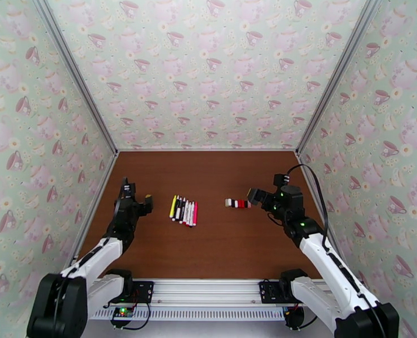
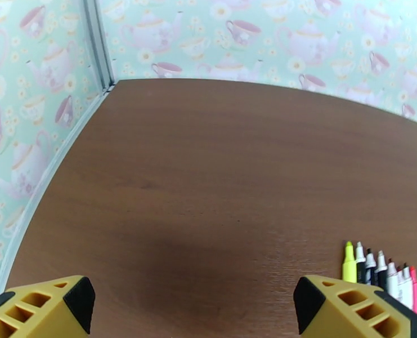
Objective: Open the pen caps
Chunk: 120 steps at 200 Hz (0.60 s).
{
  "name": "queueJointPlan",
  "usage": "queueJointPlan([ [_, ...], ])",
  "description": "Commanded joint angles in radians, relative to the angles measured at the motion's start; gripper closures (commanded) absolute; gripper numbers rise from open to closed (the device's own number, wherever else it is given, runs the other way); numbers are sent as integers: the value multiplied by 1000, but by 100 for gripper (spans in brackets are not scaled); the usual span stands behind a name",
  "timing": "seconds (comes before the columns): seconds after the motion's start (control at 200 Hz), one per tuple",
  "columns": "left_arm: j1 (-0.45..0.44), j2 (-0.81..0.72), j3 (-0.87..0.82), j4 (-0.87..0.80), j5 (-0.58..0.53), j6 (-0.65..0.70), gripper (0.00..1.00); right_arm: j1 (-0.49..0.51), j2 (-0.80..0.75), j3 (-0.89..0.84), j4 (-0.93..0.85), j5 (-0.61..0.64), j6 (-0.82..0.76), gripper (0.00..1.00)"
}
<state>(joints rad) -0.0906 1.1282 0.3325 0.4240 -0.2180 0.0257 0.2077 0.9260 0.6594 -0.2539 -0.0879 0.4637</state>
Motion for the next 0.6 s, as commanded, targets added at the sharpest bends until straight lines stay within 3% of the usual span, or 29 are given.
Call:
queueJointPlan([
  [0.0,16,87,-29,280,69,63,0,1,6,-15,57,50,-27,0],
  [0.19,42,267,-48,510,161,63,0,1,22,-46,109,132,-41,0],
  [0.391,57,417,-84,722,154,40,0,1,49,-50,145,167,-54,0],
  [0.596,65,402,59,420,148,33,0,0,95,-34,177,231,-102,0],
])
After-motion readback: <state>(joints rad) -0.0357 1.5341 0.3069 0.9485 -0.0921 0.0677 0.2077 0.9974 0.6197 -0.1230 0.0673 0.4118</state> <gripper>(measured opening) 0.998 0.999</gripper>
